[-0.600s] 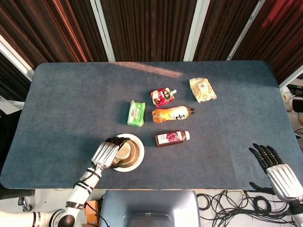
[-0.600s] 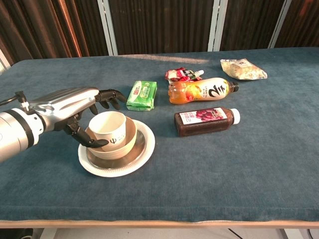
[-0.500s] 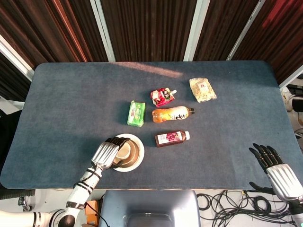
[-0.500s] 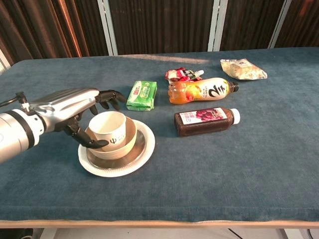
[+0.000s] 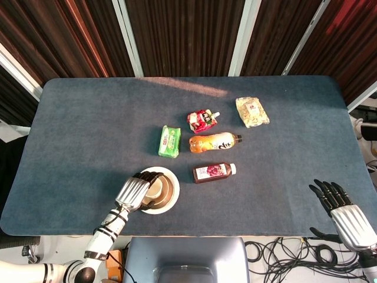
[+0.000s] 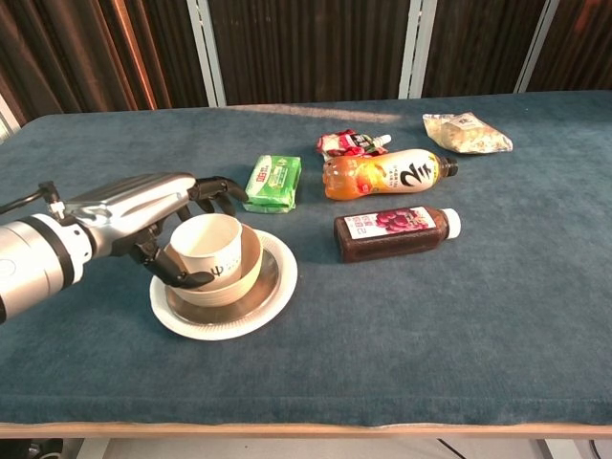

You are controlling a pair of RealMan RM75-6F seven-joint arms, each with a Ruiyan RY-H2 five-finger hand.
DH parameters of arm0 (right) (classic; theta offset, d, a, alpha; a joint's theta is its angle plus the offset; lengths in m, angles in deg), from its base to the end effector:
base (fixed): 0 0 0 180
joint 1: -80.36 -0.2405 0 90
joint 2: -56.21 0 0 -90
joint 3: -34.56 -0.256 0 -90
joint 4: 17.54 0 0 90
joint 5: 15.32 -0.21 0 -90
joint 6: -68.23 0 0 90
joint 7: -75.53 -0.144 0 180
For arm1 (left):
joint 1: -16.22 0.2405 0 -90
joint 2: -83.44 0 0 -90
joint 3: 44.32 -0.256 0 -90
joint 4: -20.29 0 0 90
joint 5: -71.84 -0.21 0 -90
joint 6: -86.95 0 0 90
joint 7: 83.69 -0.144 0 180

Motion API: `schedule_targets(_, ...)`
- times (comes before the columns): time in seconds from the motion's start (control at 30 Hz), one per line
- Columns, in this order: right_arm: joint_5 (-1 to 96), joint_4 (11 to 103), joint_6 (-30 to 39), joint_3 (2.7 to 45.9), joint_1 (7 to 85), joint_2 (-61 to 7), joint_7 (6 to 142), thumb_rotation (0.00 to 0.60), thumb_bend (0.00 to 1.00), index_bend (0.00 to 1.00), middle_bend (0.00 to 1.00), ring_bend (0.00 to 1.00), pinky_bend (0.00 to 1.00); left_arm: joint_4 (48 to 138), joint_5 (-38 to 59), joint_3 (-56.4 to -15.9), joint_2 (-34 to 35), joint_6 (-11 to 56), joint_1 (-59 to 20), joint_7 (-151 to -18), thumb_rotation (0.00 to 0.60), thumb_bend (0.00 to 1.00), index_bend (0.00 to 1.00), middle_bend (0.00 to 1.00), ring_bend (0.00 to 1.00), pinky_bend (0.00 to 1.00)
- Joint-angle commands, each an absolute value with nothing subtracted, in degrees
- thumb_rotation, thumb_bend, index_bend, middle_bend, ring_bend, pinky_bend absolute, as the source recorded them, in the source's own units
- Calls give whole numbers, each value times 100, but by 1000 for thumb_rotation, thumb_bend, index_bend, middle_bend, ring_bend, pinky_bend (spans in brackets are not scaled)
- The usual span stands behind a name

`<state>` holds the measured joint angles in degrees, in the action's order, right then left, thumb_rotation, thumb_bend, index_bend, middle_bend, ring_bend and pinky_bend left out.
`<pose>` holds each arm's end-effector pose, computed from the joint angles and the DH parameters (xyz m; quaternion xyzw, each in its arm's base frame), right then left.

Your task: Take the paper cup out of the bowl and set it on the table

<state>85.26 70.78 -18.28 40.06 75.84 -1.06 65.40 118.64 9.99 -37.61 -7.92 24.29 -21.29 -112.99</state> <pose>-0.3136 -0.1448 0.1730 0.6868 -0.3803 0.3761 0.4921 -0.1253 0.2789 -0.0328 -0.7387 -0.4105 -0.3755 0.3806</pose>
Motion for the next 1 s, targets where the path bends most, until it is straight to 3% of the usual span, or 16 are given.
schedule_targets(0.03, 8513, 7081, -1815, 4004, 7582, -106, 6546, 600, 16, 0, 0, 0, 24, 11799, 966, -3744, -865, 2489, -2145, -11146, 600, 253, 188, 252, 222, 310)
schedule_targets(0.37, 8494, 7084, -1835, 3998, 7591, -87, 6502, 600, 16, 0, 0, 0, 25, 11504, 773, -3748, -1126, 2401, -2126, -10937, 600, 269, 327, 463, 413, 430)
schedule_targets(1.0, 8512, 7094, -1786, 4009, 7573, -94, 6554, 600, 16, 0, 0, 0, 25, 11955, 367, -3741, -819, 1946, -1986, -11121, 600, 271, 338, 476, 427, 470)
